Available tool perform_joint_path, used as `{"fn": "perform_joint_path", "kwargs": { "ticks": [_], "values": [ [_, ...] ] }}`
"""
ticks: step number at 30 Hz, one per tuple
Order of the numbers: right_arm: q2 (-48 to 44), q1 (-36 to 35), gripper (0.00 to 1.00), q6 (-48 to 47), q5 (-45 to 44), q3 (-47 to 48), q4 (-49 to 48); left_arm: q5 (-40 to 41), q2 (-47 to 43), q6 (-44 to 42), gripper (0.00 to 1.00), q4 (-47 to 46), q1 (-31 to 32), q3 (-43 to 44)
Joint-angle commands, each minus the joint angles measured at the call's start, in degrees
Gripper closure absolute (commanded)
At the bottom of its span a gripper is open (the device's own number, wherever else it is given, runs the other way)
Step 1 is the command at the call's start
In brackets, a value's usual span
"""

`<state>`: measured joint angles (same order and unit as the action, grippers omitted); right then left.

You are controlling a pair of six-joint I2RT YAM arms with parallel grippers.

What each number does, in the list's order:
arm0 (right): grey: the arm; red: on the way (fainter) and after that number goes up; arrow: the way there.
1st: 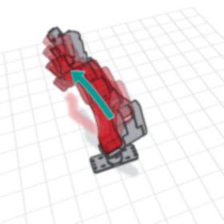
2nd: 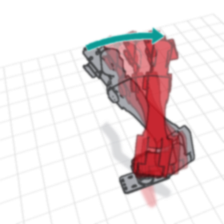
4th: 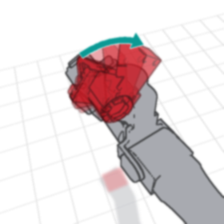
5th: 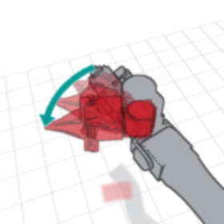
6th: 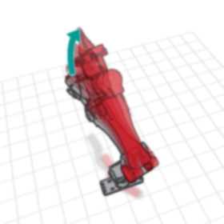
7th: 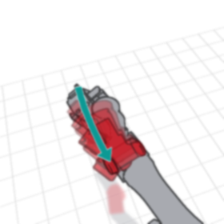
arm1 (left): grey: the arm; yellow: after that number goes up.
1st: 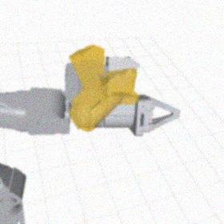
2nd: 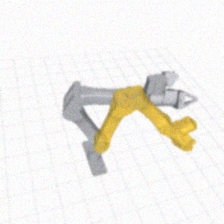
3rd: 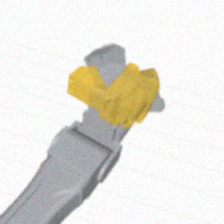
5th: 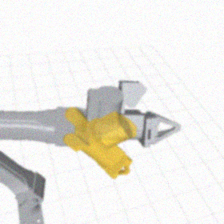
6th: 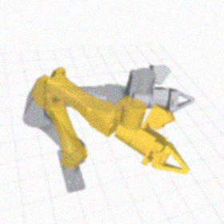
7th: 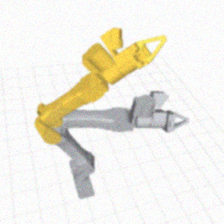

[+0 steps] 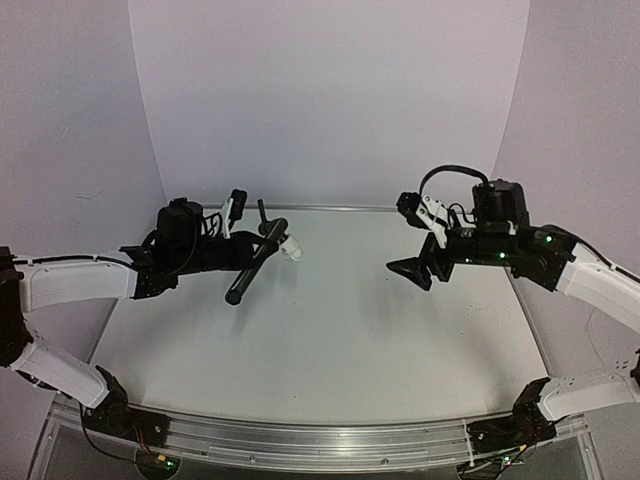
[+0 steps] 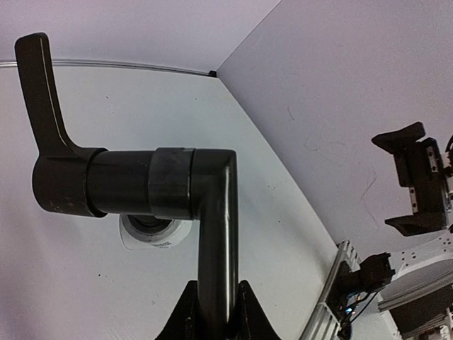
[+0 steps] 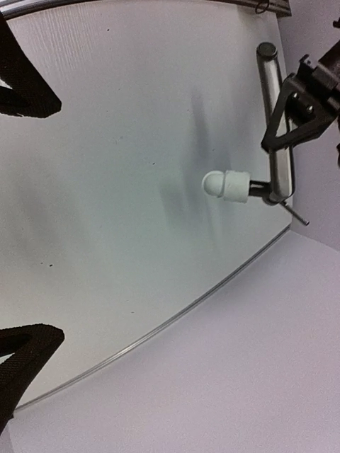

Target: Install the water faucets

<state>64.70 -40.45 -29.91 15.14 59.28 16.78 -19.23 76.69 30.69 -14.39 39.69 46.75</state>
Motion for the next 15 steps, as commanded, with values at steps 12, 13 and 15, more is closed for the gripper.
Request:
{"fn": "perform_joint_path", "kwargs": {
  "ticks": [12, 13, 15],
  "values": [
    [10.66, 5.63, 0.02, 1.8, -5.36, 10.36, 13.76, -16.23, 11.03, 12.49, 1.0, -23.97, -6.89, 0.89],
    [11.33, 5.63, 0.02, 1.84, -6.43, 10.64, 13.71, -15.06, 10.63, 9.42, 1.0, -21.25, -6.84, 1.47],
    [12.49, 5.67, 0.02, 2.03, -8.15, 11.27, 13.78, -10.41, 9.59, 2.49, 1.0, -13.05, -6.48, 3.88]
  ]
}}
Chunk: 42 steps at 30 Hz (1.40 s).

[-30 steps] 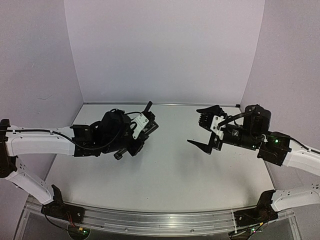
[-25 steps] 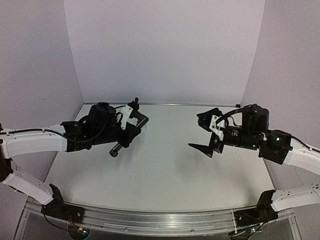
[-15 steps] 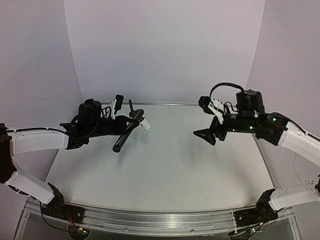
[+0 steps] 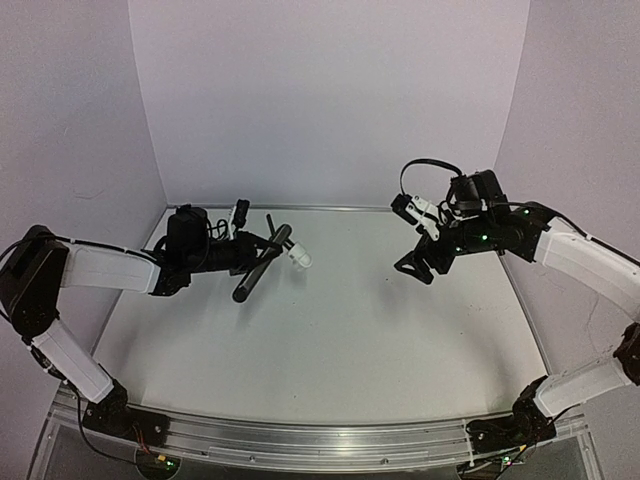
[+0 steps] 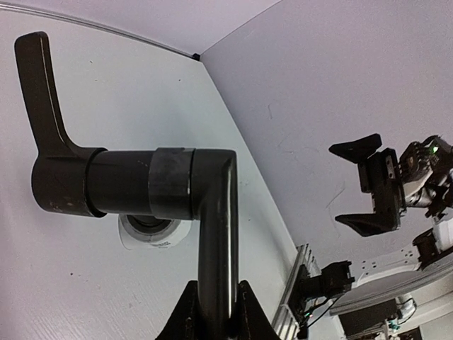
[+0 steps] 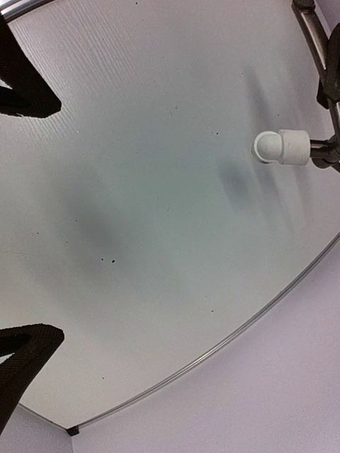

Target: Install the water faucets

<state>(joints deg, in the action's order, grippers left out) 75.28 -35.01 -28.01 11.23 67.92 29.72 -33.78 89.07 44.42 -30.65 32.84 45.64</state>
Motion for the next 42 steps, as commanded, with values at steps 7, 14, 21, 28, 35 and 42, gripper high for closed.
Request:
{"fn": "perform_joint_path", "kwargs": {
  "ticks": [7, 14, 21, 28, 35, 42],
  "values": [
    [5.92, 1.65, 0.02, 4.16, -6.12, 6.26, 2.67, 24.1, -5.41, -31.88, 1.0, 29.83, 3.13, 13.97],
    [6.82, 3.73, 0.02, 7.68, -4.19, 6.95, 2.28, 38.82, -0.98, -41.46, 1.0, 44.18, 5.84, 20.69],
    [6.64, 4.41, 0.02, 9.55, -3.44, 5.83, 0.13, 42.82, 4.23, -43.73, 1.0, 43.97, 8.11, 22.35],
    [5.72, 4.51, 0.02, 11.44, -2.93, 3.71, -2.55, 45.58, 7.58, -45.36, 1.0, 36.8, 9.7, 20.0],
    [5.28, 4.51, 0.02, 12.66, -2.61, 1.76, -4.66, 45.85, 9.5, -46.12, 1.0, 26.82, 10.13, 15.36],
    [5.41, 4.51, 0.02, 13.44, -3.72, 1.93, -6.09, 55.09, 16.56, -51.14, 0.99, 26.45, 12.83, 17.37]
  ]
}}
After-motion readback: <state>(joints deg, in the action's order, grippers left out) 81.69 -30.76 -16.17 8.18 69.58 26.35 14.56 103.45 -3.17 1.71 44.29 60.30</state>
